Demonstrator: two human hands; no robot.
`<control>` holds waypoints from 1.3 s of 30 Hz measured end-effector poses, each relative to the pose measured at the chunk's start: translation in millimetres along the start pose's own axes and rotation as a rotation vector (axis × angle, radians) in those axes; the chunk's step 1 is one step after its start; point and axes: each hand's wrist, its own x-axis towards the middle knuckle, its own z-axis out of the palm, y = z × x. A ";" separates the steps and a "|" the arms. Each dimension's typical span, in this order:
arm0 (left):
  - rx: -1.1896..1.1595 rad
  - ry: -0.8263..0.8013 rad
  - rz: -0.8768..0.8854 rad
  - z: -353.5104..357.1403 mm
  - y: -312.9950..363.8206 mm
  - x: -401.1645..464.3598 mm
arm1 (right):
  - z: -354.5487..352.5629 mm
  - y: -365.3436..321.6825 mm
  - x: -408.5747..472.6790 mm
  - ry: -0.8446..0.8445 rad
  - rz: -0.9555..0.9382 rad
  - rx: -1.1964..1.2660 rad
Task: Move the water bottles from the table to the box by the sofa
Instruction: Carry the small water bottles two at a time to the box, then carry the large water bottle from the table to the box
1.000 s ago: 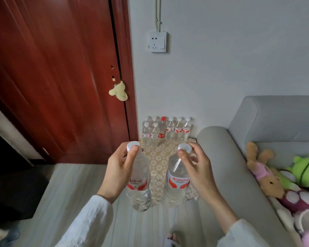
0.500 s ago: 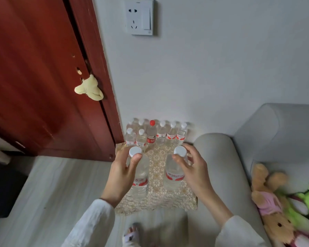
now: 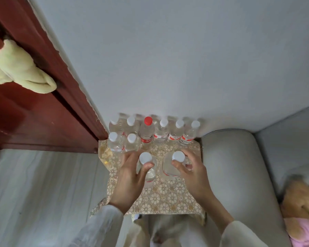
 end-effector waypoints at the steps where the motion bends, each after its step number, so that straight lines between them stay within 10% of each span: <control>1: 0.001 -0.006 -0.008 4.4 -9.9 10.3 | 6.0 5.9 10.8 0.000 0.017 0.002; 24: 0.061 0.024 -0.058 77.6 -97.5 100.0 | 62.1 73.2 109.1 -0.004 -0.004 0.108; 39: 0.119 0.074 -0.188 45.1 -41.4 71.1 | 22.0 24.4 83.5 -0.228 -0.069 0.040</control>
